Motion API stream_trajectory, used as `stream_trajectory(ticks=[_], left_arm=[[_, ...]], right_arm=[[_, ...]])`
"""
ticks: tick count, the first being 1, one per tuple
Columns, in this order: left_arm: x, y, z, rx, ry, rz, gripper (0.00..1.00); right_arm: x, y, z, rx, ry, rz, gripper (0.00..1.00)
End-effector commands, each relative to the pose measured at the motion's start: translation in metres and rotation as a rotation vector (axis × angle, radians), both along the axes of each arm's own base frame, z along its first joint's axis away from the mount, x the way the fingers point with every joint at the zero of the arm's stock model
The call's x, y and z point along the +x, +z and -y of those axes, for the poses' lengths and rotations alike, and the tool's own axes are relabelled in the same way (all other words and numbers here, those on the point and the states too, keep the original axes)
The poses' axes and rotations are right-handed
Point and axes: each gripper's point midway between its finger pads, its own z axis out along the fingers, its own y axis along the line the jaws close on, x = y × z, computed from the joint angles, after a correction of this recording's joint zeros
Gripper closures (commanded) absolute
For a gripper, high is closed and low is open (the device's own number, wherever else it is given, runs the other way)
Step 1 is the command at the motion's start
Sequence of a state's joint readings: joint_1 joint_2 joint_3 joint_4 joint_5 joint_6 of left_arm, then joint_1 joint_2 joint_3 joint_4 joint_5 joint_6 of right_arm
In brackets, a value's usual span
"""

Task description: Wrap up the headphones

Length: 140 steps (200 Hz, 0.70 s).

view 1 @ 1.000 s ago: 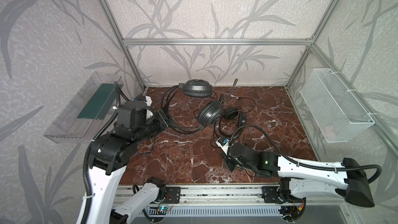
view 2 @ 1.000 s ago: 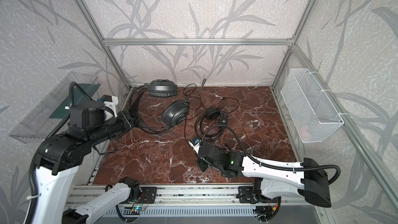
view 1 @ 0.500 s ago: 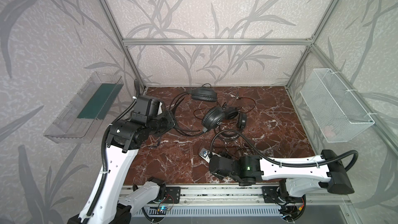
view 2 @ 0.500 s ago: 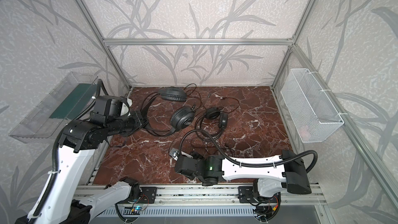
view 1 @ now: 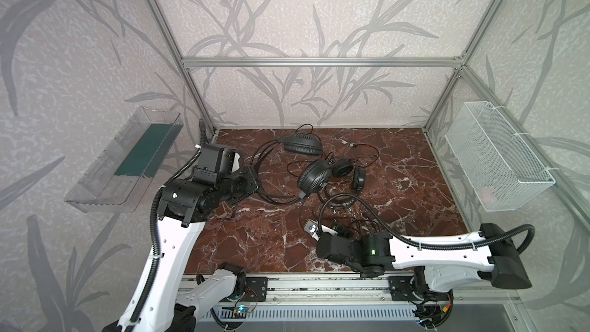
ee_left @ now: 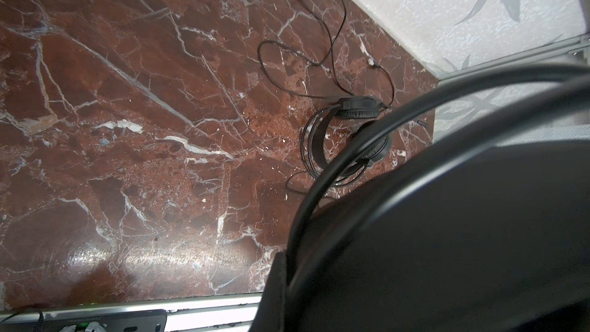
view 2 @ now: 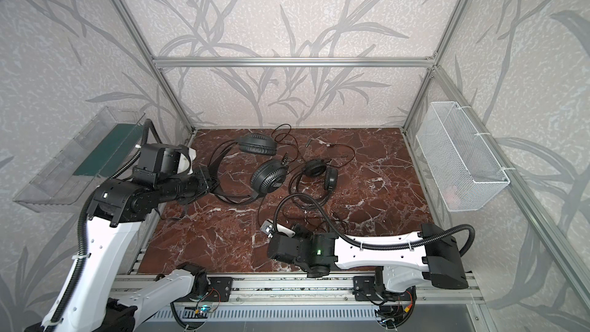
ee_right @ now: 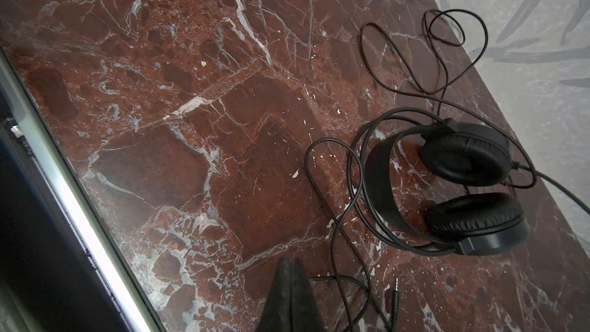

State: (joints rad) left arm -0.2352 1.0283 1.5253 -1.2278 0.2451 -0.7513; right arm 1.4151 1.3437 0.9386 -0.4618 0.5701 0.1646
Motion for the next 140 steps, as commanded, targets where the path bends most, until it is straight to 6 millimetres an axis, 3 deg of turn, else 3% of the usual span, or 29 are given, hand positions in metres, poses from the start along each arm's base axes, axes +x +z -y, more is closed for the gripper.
stream_trajectory(ticks=[1,46,83,106,140], left_arm=[[-0.001,0.042,-0.006,-0.06,0.037,0.125,1.0],[0.001,0.061,0.018,-0.206,-0.02,0.124,1.0],[0.001,0.065,0.028,-0.264,-0.055,0.11,1.0],[0.0,0.056,0.026,-0.256,-0.029,0.069,1.0],[0.002,0.055,0.031,-0.288,-0.042,0.057,1.0]], right_arm=[[0.004,0.004,0.002,0.114,-0.017,-0.048,1.0],[0.004,-0.015,0.012,0.187,-0.039,-0.115,1.0],[0.004,-0.023,0.021,0.275,-0.034,-0.172,0.87],[0.002,-0.027,0.026,0.337,-0.022,-0.195,0.78],[0.005,-0.041,0.036,0.384,-0.045,-0.234,0.72]])
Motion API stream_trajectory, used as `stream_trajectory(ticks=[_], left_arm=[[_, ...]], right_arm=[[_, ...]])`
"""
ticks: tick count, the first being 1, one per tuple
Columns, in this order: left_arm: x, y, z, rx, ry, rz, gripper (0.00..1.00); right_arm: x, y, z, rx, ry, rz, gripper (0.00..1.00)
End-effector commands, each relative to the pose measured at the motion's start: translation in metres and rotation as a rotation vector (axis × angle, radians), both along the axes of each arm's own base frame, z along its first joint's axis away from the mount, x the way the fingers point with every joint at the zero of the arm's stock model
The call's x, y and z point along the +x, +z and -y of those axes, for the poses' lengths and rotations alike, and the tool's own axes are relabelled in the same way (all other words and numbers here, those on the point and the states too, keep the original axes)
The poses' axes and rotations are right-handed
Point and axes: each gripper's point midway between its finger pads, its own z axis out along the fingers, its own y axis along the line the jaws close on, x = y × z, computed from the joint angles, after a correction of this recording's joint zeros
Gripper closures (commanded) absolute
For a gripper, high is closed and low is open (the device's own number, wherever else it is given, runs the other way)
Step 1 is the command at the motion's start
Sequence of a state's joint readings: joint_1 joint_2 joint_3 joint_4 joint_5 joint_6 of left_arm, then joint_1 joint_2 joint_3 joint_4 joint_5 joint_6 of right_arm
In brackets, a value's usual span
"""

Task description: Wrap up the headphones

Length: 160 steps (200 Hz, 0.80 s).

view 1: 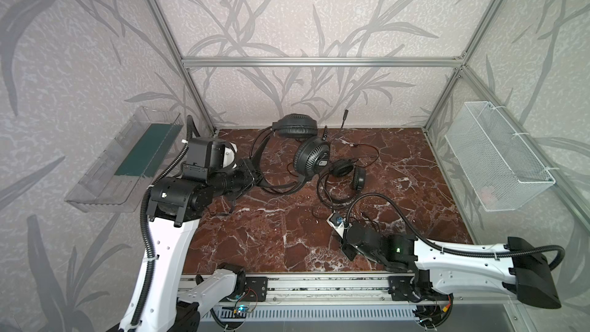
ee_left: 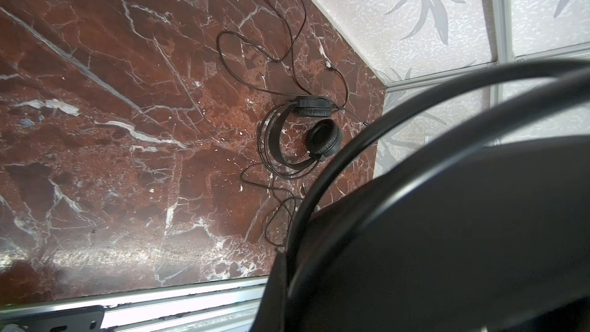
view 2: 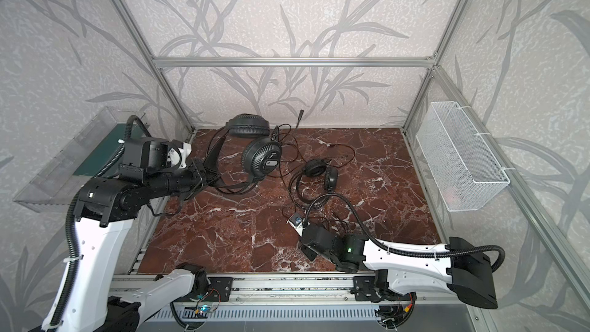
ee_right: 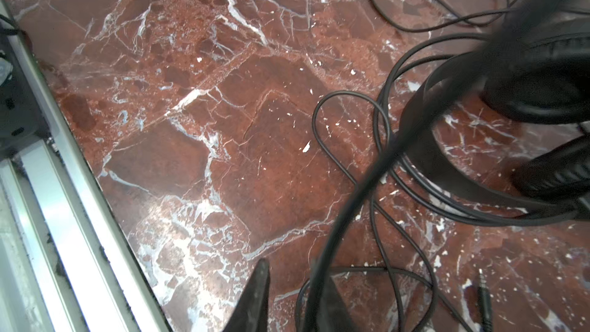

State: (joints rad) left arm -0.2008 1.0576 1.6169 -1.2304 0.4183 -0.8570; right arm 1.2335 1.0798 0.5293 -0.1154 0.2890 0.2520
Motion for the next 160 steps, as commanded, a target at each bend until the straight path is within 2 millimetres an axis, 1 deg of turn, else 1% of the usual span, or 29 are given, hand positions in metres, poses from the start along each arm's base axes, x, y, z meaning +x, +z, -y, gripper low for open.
stream_trajectory(ticks=[1,31,42,59,74,95,112,123,133,160], left_arm=[[0.004,0.024,0.011,-0.092,-0.018,0.068,1.0],[0.005,0.023,0.011,-0.093,-0.015,0.057,1.0],[0.004,0.023,0.011,-0.099,-0.014,0.051,1.0],[0.003,0.025,0.014,-0.118,-0.022,0.048,1.0],[0.0,0.028,0.017,-0.133,-0.034,0.051,1.0],[-0.004,0.03,0.018,-0.127,-0.038,0.054,1.0],[-0.006,0.031,0.016,-0.116,-0.033,0.058,1.0],[-0.007,0.032,0.014,-0.106,-0.03,0.061,1.0],[-0.008,0.033,0.013,-0.094,-0.028,0.068,1.0],[-0.01,0.038,0.007,-0.049,-0.018,0.092,1.0]], right_arm=[[-0.001,0.003,-0.005,0.094,0.005,-0.032,0.72],[-0.002,0.003,-0.004,0.145,0.014,-0.025,0.65],[-0.004,0.009,-0.004,0.186,0.031,-0.018,0.6],[-0.004,0.02,-0.001,0.274,0.032,0.004,0.5],[0.0,0.026,0.007,0.329,0.013,0.027,0.45],[0.01,0.026,0.019,0.38,-0.039,0.025,0.42],[0.014,0.024,0.022,0.407,-0.055,0.031,0.41],[0.016,0.023,0.025,0.395,-0.062,0.048,0.4],[0.018,0.026,0.028,0.386,-0.069,0.07,0.39],[0.032,0.029,0.047,0.403,-0.179,0.141,0.39]])
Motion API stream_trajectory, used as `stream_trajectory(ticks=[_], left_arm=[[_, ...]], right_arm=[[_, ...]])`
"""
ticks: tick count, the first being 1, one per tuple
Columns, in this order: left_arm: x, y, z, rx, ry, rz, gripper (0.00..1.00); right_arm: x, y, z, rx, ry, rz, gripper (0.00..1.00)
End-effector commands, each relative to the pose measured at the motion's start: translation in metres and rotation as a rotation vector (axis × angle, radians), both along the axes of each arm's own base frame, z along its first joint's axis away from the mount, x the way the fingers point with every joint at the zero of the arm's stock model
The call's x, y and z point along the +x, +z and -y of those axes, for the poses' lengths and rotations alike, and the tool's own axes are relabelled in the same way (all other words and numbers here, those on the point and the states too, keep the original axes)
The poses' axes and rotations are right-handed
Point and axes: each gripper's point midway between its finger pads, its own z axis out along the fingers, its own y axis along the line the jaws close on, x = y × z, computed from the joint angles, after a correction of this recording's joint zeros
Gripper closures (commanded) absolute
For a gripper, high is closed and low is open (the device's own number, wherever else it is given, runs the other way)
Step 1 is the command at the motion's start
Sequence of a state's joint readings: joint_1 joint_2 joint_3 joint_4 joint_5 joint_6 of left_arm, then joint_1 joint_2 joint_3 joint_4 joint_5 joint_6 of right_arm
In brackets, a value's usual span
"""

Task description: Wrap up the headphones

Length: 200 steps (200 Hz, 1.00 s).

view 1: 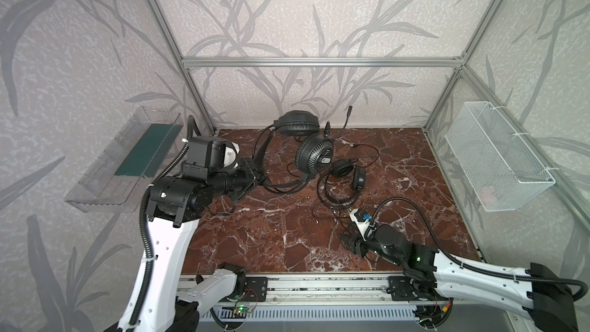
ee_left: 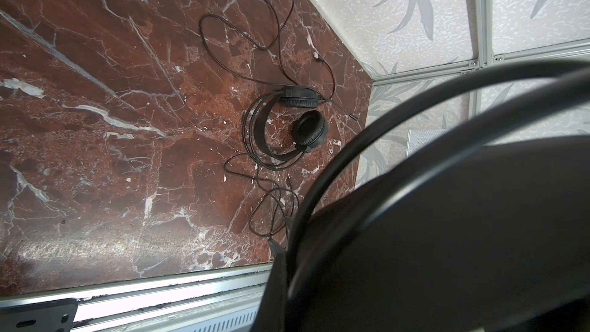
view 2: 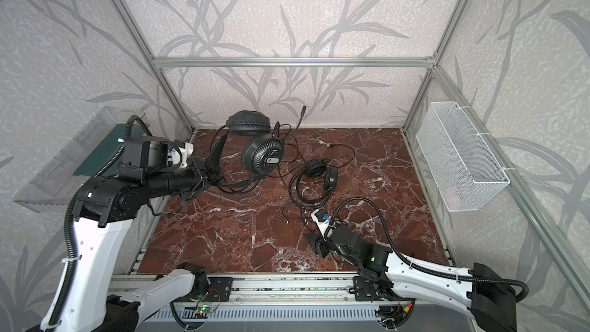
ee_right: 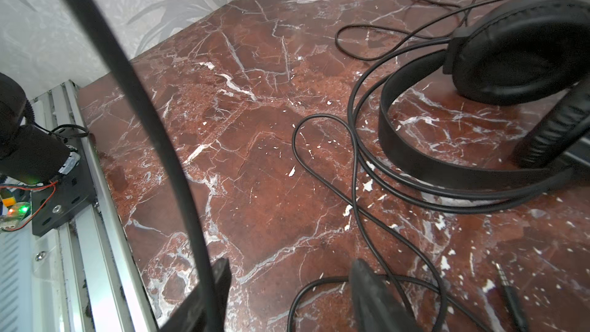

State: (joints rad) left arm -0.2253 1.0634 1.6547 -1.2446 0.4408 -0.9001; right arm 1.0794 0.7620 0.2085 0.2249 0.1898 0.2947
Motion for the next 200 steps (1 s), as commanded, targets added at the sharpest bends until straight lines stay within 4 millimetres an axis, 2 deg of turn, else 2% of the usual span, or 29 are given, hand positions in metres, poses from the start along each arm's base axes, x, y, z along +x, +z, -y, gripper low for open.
stream_trajectory(ticks=[1,23,30,51,95,149,200], left_arm=[[-0.004,0.027,-0.002,-0.004,-0.002,0.099,1.0],[-0.003,0.029,-0.007,0.034,0.011,0.112,1.0],[-0.003,0.03,-0.008,0.045,0.014,0.117,1.0],[-0.004,0.03,-0.011,0.071,0.017,0.123,1.0],[-0.004,0.027,-0.013,0.092,0.018,0.121,1.0],[-0.001,0.029,-0.015,0.111,0.02,0.128,1.0],[0.001,0.025,-0.019,0.142,0.028,0.124,1.0]], right_arm=[[0.015,0.015,0.012,0.05,-0.1,0.069,0.39],[0.011,0.011,0.01,0.049,-0.074,0.049,0.39],[0.008,0.009,0.008,0.051,-0.059,0.028,0.35],[0.003,0.008,0.009,0.022,-0.047,-0.019,0.29],[-0.005,0.0,0.015,-0.009,-0.04,-0.079,0.29],[0.004,-0.015,0.03,-0.046,-0.121,-0.051,0.37],[-0.002,-0.001,0.027,0.002,-0.082,-0.044,0.34]])
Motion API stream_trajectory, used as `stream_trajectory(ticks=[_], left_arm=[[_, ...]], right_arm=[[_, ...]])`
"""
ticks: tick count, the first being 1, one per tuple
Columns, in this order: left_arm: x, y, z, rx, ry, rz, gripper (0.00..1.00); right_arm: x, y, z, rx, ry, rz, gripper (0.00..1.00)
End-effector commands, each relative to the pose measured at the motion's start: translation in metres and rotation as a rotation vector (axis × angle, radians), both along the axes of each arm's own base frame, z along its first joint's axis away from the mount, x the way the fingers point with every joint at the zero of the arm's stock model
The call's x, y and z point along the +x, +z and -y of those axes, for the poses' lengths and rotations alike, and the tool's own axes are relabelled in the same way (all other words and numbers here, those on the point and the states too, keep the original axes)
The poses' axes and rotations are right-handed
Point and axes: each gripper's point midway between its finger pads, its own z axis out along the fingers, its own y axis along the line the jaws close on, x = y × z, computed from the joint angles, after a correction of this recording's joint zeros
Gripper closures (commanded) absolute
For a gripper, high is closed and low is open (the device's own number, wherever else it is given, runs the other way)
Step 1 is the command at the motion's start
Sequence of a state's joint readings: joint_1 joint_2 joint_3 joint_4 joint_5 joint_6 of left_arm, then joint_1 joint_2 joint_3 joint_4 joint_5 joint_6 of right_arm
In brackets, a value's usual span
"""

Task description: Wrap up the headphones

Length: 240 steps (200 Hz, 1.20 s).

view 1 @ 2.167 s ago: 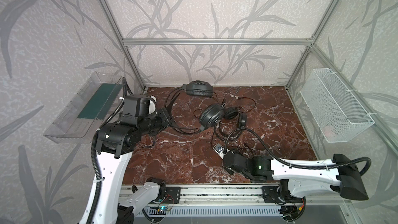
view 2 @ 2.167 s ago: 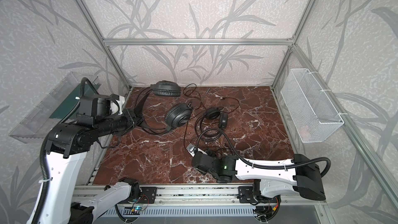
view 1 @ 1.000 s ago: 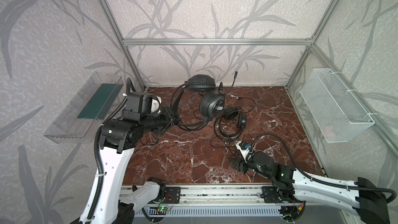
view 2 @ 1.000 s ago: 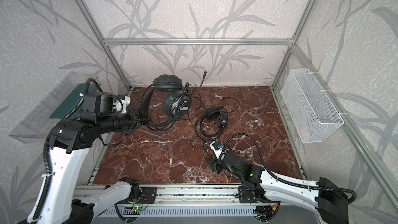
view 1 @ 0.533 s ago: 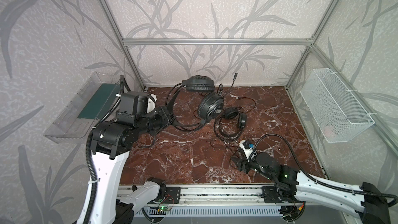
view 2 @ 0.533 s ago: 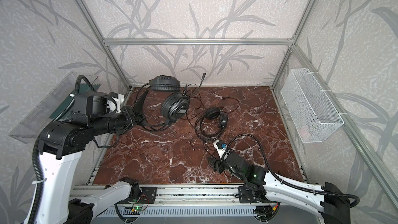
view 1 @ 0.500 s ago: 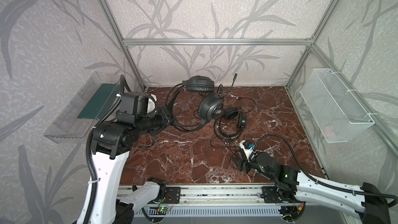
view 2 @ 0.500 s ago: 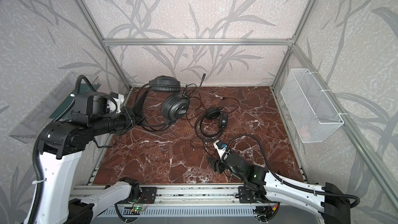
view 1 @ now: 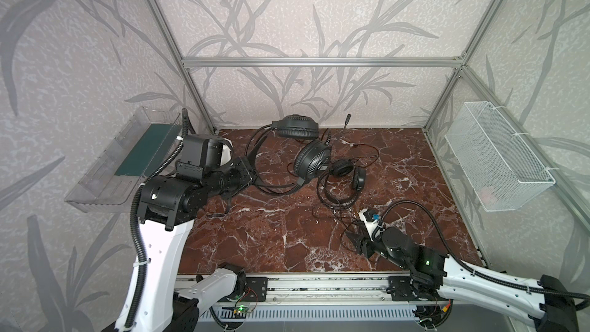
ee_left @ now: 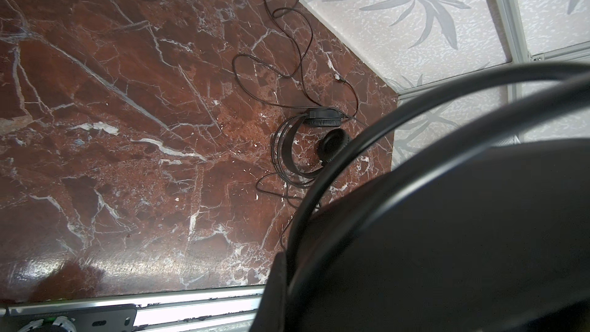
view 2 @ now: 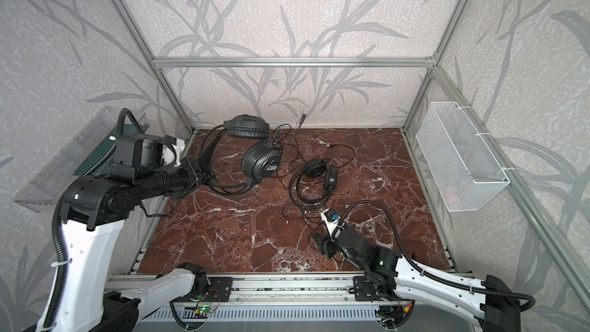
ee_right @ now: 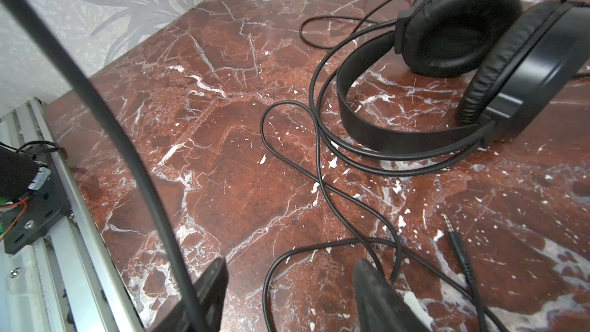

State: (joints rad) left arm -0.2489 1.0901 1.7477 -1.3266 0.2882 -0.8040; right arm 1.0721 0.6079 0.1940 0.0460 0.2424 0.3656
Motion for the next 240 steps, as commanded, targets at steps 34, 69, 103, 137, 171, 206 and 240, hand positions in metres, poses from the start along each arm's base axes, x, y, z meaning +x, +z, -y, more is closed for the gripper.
stream_trajectory(ticks=[34,69,103,137,171,206,240], left_arm=[[0.002,0.019,0.002,-0.017,-0.01,0.071,1.0],[0.003,0.018,0.002,-0.011,-0.011,0.07,1.0],[0.004,0.015,0.002,-0.003,-0.009,0.064,1.0],[0.005,0.014,0.001,0.003,-0.007,0.061,1.0],[0.006,0.012,0.0,0.014,-0.005,0.056,1.0],[0.01,0.009,-0.002,0.03,0.003,0.051,1.0],[0.023,0.003,0.007,0.003,-0.009,0.019,1.0]], right_arm=[[-0.005,0.001,-0.003,-0.023,0.038,-0.013,0.46],[-0.004,0.002,-0.001,-0.059,0.037,-0.012,0.71],[-0.006,0.007,-0.002,-0.066,0.053,-0.015,0.83],[-0.011,0.006,-0.003,-0.084,0.078,-0.049,0.94],[-0.014,0.007,-0.005,-0.083,0.089,-0.075,1.0],[-0.017,0.0,-0.007,-0.122,0.095,-0.128,1.0],[-0.027,-0.015,-0.029,-0.207,0.157,-0.215,1.0]])
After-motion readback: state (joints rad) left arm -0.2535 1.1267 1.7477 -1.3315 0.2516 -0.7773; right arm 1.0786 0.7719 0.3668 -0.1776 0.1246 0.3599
